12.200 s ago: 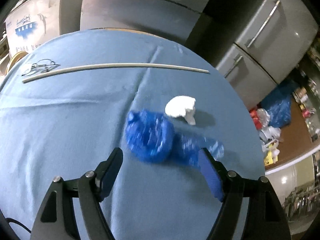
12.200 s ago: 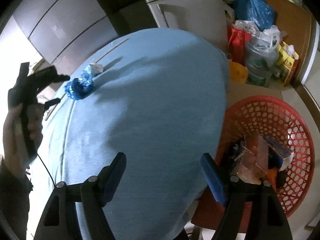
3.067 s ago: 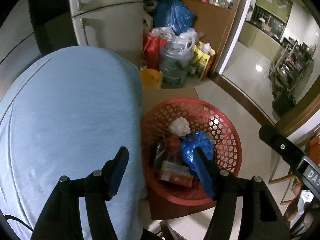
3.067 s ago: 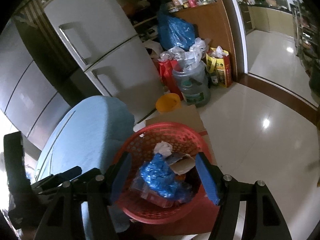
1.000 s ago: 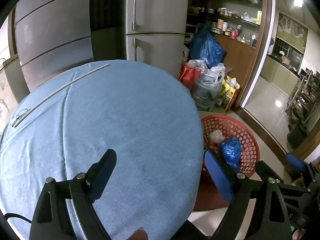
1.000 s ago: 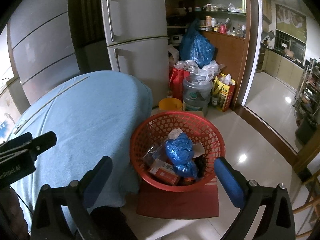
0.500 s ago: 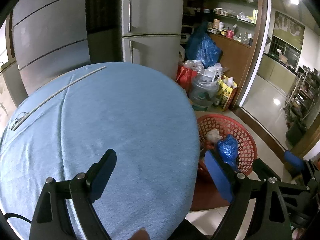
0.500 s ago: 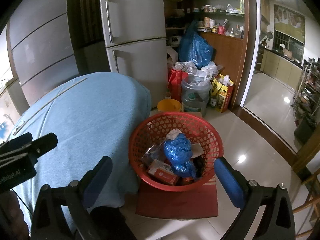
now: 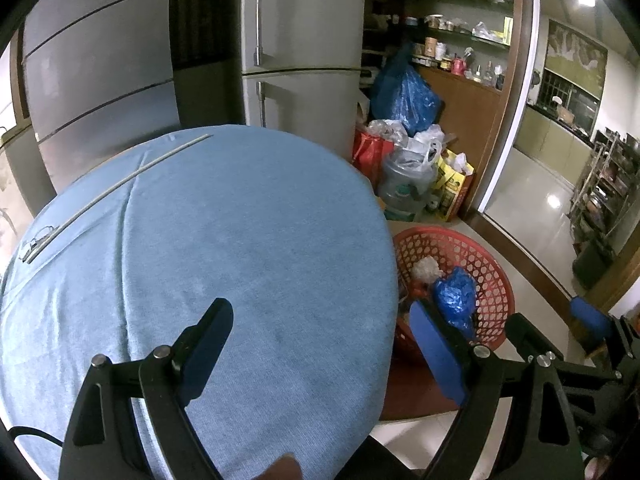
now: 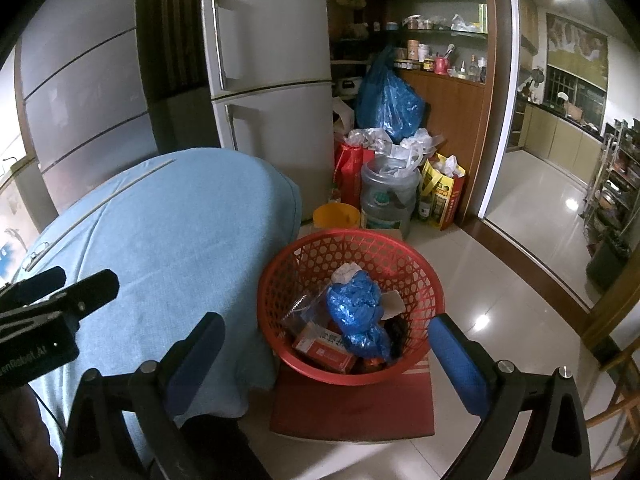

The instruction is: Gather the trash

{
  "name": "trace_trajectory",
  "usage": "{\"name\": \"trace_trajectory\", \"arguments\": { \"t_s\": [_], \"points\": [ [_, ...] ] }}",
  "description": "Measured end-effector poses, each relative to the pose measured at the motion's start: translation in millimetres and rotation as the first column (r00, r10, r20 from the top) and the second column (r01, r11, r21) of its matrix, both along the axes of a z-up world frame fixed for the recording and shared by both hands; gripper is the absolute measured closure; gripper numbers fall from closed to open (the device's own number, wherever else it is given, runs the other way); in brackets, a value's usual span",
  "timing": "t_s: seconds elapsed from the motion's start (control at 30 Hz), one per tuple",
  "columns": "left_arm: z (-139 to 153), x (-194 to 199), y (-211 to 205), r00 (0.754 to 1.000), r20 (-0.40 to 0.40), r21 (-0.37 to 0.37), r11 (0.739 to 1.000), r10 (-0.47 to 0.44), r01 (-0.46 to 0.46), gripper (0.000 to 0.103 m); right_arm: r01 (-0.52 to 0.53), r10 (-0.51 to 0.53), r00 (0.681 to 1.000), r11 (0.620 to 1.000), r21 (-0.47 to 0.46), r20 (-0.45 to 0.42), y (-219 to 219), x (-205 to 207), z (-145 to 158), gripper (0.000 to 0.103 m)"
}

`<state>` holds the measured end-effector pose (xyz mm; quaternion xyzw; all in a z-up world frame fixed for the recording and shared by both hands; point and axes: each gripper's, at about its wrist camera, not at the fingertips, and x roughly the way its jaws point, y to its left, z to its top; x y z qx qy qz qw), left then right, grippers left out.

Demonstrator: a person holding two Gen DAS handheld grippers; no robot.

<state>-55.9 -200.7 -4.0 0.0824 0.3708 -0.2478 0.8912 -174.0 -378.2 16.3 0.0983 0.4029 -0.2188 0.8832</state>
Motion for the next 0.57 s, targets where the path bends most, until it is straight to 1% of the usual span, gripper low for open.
{"name": "trace_trajectory", "arguments": {
  "t_s": [0.13,0.27,0.57],
  "points": [
    [1.2,-1.9,-0.4,1.000,0.014,0.009,1.000,0.000,0.000,0.013,0.001,-0.001,1.000,1.000,-0.002,-0.001,0.9,0.1,-0.3,0.000],
    [0.4,-2.1,-0.7,1.000,0.006,0.006,1.000,-0.006,0.006,0.013,0.005,-0.005,1.000,1.000,0.000,-0.002,0.9,-1.1,0.0,0.000],
    [2.0,-3.0,0.0,1.000,0.017,0.007,1.000,-0.005,0.005,0.013,0.016,-0.016,1.000,1.000,-0.003,-0.009,-0.7,-1.0,-2.6,0.000]
  ]
}}
